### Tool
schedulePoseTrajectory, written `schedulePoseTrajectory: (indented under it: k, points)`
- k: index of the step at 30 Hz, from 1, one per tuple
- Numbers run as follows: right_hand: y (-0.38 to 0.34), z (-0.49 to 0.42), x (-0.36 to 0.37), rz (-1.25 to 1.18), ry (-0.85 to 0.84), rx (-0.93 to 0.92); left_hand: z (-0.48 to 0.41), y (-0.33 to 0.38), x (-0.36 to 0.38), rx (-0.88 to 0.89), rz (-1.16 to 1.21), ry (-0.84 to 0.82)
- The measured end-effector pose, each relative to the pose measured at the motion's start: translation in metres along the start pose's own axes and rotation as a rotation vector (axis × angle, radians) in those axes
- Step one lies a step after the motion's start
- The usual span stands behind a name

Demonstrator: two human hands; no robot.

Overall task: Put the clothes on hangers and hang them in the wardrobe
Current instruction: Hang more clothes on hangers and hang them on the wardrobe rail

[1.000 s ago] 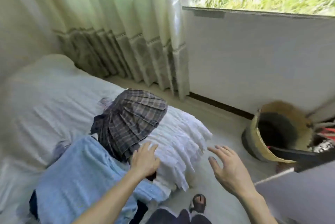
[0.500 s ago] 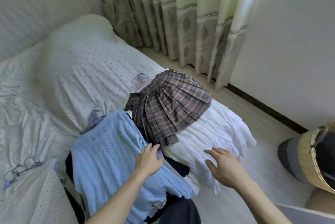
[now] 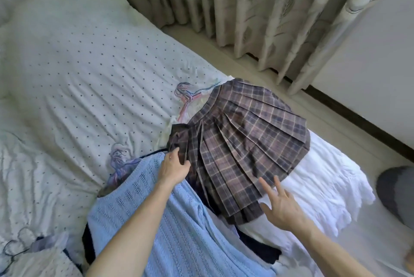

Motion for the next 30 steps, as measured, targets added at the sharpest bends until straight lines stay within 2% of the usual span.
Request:
schedulePoseTrajectory:
  k: [7, 11, 16, 23, 30]
  points:
    - [0.005, -0.039, 0.028, 0.092, -0.15, 0.074, -0.118, -0.019, -0.015, -0.163, 0.215, 0.089]
    - [0.006, -0.048, 0.03, 0.118, -0.175, 0.073, -0.133, -0.016, 0.004, -0.225, 0.28, 0.014]
    - [0.013, -0.051, 0.036, 0.041, -0.186, 0.098, -0.147, -0.017, 0.005, -0.209, 0.373, 0.009]
    - [0.017, -0.033, 0.01, -0.226, -0.15, 0.137, -0.084, 0.041, -0.019, -0.055, 0.585, 0.114]
    - [0.01, 0.035, -0.062, -0.738, 0.098, 0.151, 0.049, 0.126, -0.002, 0.18, 0.473, 0.143]
Point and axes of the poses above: each hand's wrist, its own z-axis away from the middle knuckle, its own x-axis out of the palm, y = z × x, the point moved 8 cm from there along -z, towards the middle knuckle, and after that the axes turned 4 degrees about y, right-handed, at the moved point
